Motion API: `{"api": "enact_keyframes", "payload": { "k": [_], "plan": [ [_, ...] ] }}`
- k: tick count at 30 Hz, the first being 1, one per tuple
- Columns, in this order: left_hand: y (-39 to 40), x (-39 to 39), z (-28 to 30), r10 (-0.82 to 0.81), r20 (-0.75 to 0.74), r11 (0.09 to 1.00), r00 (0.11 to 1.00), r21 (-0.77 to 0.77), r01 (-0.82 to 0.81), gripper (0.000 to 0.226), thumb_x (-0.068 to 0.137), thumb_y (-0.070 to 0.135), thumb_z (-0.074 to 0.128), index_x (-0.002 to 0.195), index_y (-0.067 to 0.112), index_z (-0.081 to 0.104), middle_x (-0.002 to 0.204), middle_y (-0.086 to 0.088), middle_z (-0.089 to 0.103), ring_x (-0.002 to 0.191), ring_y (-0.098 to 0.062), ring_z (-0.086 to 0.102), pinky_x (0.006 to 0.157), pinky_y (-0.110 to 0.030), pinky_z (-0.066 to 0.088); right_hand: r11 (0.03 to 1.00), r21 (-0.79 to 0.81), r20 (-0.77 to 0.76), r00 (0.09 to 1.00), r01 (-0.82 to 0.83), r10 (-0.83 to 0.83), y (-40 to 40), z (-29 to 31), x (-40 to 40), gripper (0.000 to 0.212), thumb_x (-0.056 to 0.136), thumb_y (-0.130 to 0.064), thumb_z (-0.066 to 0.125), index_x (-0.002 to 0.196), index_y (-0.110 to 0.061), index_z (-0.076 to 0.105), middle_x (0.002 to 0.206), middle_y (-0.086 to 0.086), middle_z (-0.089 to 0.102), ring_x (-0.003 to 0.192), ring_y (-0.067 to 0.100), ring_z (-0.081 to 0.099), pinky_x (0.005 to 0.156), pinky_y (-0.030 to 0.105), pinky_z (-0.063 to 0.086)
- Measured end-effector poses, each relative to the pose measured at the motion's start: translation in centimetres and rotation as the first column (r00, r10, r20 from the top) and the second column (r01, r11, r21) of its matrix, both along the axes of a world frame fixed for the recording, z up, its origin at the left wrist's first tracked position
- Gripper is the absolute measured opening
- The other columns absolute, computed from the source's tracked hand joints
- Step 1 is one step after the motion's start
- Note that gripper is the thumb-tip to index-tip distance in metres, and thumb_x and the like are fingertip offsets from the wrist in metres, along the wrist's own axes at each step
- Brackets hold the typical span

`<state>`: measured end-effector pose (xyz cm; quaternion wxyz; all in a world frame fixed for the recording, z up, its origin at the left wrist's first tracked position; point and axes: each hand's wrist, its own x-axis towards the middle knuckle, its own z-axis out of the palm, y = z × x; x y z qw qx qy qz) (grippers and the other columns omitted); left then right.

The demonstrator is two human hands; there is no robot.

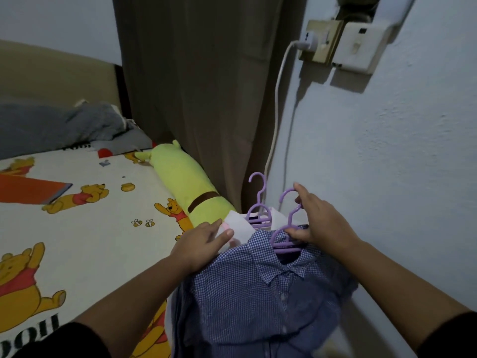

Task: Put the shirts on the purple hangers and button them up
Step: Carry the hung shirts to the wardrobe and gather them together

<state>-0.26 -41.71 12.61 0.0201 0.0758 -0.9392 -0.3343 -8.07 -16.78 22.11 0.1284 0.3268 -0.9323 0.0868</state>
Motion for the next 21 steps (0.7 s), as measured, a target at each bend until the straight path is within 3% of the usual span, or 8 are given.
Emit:
{"api": "enact_keyframes", "payload": {
  "k": [6, 10, 13, 18, 21],
  "plan": [
    [-0.1, 1.5, 2.3, -0.047, -0.1, 0.998, 0.994, -0.049, 0.042, 0.105, 0.062, 0.086, 0.006, 0.147, 0.031, 0.034, 0.105, 0.006, 0.059, 0.096, -0.014, 0.054, 0.086, -0.035, 0.046, 0.999, -0.024, -0.039, 0.998, 0.038, -0.039, -0.5, 1.3, 0.8, 0.101, 0.071, -0.049, 0.075, 0.149, -0.019, 0.017, 0.133, 0.009, 0.054, 0.109, 0.029, 0.057, 0.09, 0.033, 0.046],
    [-0.4, 2.0, 4.4, -0.092, -0.148, 0.99, 0.985, -0.116, 0.075, 0.099, 0.066, 0.09, 0.028, 0.147, 0.034, 0.034, 0.109, 0.008, 0.057, 0.095, -0.012, 0.052, 0.081, -0.03, 0.046, 0.994, -0.081, -0.035, 0.997, 0.068, -0.071, -1.0, 2.1, 0.7, 0.103, 0.069, -0.05, 0.076, 0.148, -0.022, 0.015, 0.135, 0.009, 0.052, 0.113, 0.028, 0.056, 0.093, 0.035, 0.047],
    [-0.8, 1.9, 6.0, -0.121, -0.183, 0.983, 0.976, -0.157, 0.093, 0.086, 0.075, 0.076, 0.052, 0.148, 0.035, 0.031, 0.121, 0.007, 0.056, 0.104, -0.013, 0.051, 0.077, -0.026, 0.04, 0.989, -0.139, -0.051, 0.997, 0.048, -0.056, -1.3, 3.1, 0.8, 0.102, 0.069, -0.049, 0.077, 0.146, -0.023, 0.017, 0.135, 0.008, 0.051, 0.113, 0.026, 0.057, 0.091, 0.034, 0.048],
    [-1.3, 1.2, 8.2, -0.131, -0.324, 0.981, 0.937, -0.175, 0.077, 0.068, 0.083, 0.061, 0.058, 0.144, 0.037, 0.04, 0.098, 0.01, 0.058, 0.084, -0.01, 0.051, 0.067, -0.028, 0.043, 0.967, -0.253, -0.03, 0.999, 0.028, -0.037, -1.6, 4.9, 1.1, 0.098, 0.07, -0.042, 0.079, 0.145, -0.027, 0.019, 0.136, 0.005, 0.048, 0.109, 0.022, 0.058, 0.088, 0.034, 0.051],
    [-1.3, 0.8, 10.1, -0.145, -0.416, 0.982, 0.898, -0.169, 0.08, 0.062, 0.084, 0.055, 0.061, 0.141, 0.036, 0.045, 0.098, 0.009, 0.062, 0.082, -0.009, 0.054, 0.07, -0.029, 0.048, 0.944, -0.328, -0.044, 0.998, 0.018, -0.035, -1.4, 7.0, 1.6, 0.098, 0.071, -0.033, 0.08, 0.147, -0.025, 0.018, 0.138, 0.005, 0.046, 0.108, 0.022, 0.058, 0.087, 0.029, 0.049]
  ]
}}
